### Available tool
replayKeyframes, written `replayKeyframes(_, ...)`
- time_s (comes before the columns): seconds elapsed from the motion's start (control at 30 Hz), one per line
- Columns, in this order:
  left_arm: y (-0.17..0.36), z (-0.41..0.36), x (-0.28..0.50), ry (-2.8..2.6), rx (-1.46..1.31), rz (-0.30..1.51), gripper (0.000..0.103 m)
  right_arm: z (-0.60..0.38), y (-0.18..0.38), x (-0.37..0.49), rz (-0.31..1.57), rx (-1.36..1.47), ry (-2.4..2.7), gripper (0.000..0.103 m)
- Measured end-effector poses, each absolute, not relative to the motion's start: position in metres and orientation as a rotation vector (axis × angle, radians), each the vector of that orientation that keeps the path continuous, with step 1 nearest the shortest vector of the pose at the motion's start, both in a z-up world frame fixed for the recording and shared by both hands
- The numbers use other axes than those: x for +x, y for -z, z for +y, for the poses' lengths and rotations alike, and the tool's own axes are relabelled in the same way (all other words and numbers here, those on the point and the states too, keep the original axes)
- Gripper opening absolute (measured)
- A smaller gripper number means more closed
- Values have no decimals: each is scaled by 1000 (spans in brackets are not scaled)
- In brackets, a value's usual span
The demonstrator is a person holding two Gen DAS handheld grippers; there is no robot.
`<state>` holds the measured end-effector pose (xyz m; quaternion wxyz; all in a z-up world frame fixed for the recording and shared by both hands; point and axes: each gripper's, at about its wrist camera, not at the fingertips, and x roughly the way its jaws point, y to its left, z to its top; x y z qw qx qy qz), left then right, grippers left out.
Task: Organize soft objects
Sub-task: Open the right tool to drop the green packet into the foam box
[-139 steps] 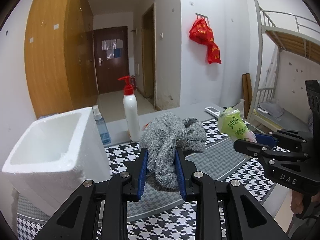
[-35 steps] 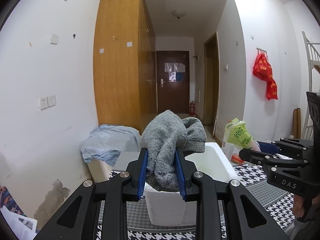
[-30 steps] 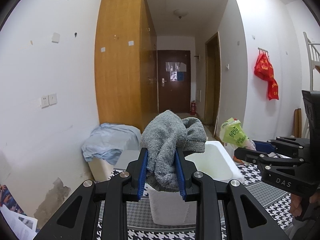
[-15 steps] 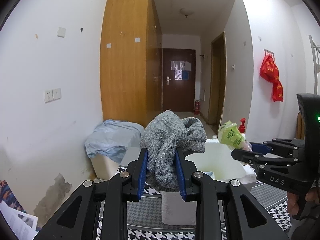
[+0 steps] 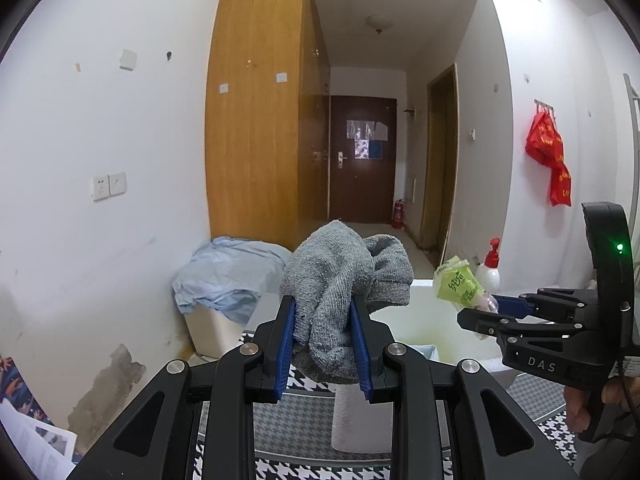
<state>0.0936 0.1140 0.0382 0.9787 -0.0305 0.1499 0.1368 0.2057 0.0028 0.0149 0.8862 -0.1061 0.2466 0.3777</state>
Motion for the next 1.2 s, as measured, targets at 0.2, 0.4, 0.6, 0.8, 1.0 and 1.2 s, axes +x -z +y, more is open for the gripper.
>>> replayKeyframes(0.2,-37,112,96,-276,-65,309,28,-2,-20,196,468,-212,-791,79)
replayKeyframes(0.4,-36,113,97,-271,-65,315,28,-8,-23,188,462,-205,-782,92)
replayKeyframes(0.6,-34,118,103,-263,-77,332,28,-19,-29,179,431,-161,-787,102)
replayKeyframes(0.8,-33,118,111,-247,-71,343,28,-29,-30,176,419,-161,-757,102)
replayKeyframes(1.0,-34,113,117,-226,-59,345,28,-35,-26,176,420,-184,-731,102)
replayKeyframes(1.2,-34,108,121,-202,-50,345,28,-48,-23,179,420,-177,-701,102)
